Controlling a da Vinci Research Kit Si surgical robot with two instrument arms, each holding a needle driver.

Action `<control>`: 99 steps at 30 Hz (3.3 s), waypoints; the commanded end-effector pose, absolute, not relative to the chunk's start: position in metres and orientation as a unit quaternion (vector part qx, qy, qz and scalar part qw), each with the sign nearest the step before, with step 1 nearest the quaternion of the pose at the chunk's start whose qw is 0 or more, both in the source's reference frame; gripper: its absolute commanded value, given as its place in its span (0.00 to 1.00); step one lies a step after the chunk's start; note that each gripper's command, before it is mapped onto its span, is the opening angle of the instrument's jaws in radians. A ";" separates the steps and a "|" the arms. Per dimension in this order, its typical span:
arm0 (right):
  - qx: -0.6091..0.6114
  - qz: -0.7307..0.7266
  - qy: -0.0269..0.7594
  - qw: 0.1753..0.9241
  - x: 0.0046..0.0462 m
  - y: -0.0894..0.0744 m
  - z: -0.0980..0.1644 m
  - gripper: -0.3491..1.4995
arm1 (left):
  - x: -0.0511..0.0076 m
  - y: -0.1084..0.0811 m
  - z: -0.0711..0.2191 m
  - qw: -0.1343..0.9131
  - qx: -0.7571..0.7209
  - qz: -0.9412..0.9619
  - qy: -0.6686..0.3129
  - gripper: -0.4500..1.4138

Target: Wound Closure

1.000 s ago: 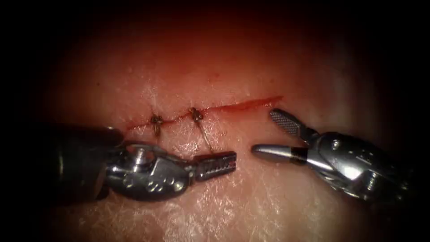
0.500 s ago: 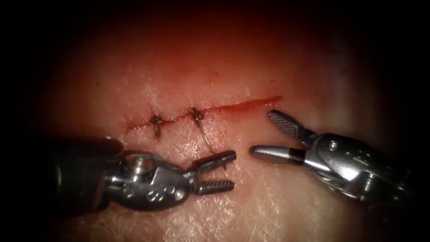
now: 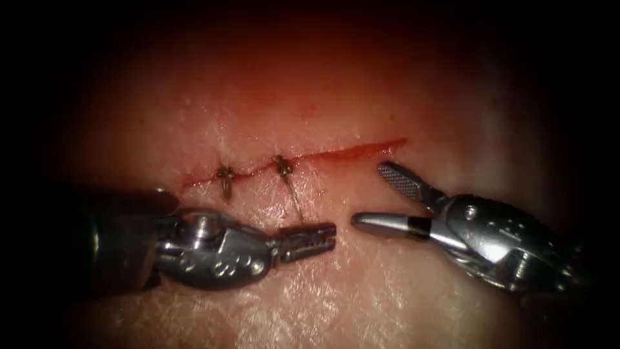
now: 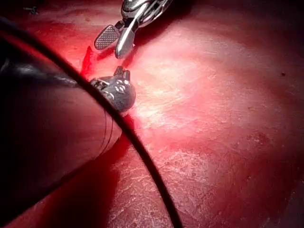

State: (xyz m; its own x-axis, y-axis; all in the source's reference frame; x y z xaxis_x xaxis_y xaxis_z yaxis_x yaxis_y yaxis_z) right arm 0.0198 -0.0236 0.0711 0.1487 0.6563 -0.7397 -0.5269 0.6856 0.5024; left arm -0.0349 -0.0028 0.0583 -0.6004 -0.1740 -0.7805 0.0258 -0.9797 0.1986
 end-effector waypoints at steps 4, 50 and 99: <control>0.064 0.391 0.522 0.755 0.0203 -0.024 0.072 0.94 | -0.0347 -0.003 0.058 0.053 0.448 -0.889 -0.077 0.00; -0.021 0.176 0.518 0.836 0.0314 -0.022 0.072 0.94 | -0.0267 0.005 0.057 -0.052 0.503 -0.861 -0.049 0.00; 0.010 0.154 0.537 0.829 0.0337 -0.022 0.070 0.94 | -0.0234 0.006 0.054 -0.059 0.510 -0.857 -0.044 0.00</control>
